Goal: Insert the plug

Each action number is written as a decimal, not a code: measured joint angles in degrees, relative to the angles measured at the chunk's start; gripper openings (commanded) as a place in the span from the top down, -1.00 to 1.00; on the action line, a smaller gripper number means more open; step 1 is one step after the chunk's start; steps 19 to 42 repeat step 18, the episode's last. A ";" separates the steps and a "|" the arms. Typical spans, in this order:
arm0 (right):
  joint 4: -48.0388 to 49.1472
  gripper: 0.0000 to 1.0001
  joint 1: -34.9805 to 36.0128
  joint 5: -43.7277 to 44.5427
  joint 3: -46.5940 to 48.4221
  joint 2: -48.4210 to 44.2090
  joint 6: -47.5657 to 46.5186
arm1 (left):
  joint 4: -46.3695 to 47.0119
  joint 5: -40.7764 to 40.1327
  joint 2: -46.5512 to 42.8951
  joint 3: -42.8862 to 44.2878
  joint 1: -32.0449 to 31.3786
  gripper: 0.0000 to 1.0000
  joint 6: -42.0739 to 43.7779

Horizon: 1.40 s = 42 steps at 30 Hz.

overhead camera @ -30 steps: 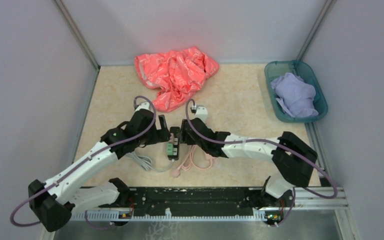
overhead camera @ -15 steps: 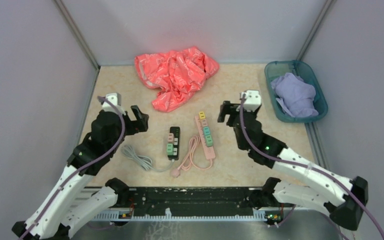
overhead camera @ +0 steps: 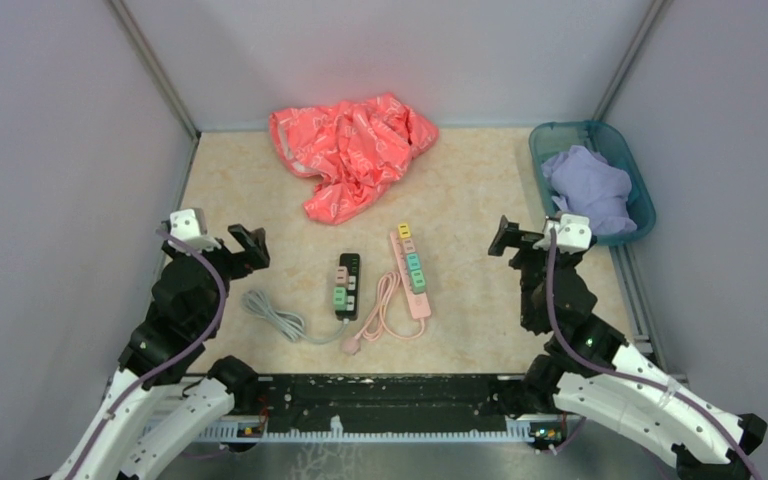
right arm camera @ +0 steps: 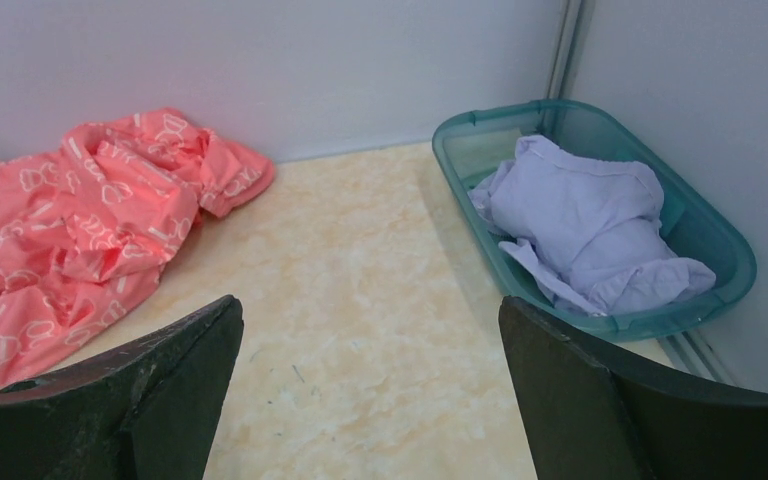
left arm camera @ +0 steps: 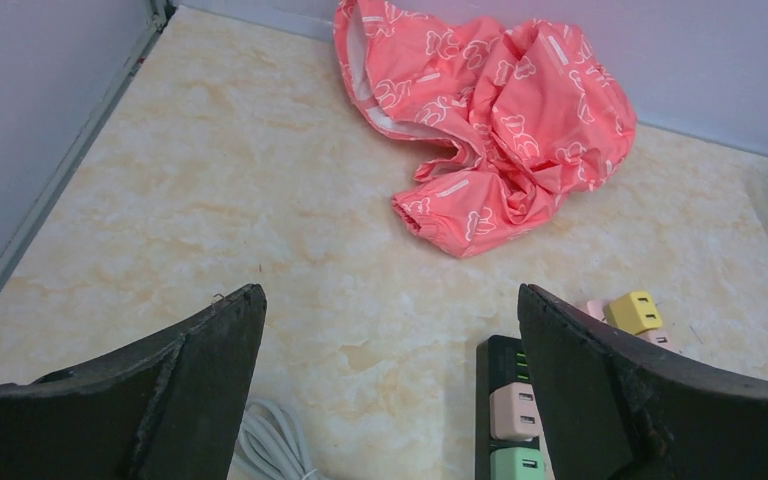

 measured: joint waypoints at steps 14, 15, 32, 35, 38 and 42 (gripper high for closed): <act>3.89 -0.98 0.00 1.68 -1.88 0.83 -4.22 | 1.77 -0.22 -1.46 -1.68 1.18 -1.00 1.31; 3.85 -0.98 0.00 1.70 -1.92 0.85 -4.37 | 1.84 -0.11 -1.44 -1.70 1.36 -1.00 1.33; 4.28 -0.98 0.00 1.84 -1.92 0.85 -4.55 | 1.97 0.02 -1.18 -1.70 1.95 -1.00 1.40; 4.28 -0.98 0.00 1.84 -1.92 0.85 -4.55 | 1.97 0.02 -1.18 -1.70 1.95 -1.00 1.40; 4.28 -0.98 0.00 1.84 -1.92 0.85 -4.55 | 1.97 0.02 -1.18 -1.70 1.95 -1.00 1.40; 4.28 -0.98 0.00 1.84 -1.92 0.85 -4.55 | 1.97 0.02 -1.18 -1.70 1.95 -1.00 1.40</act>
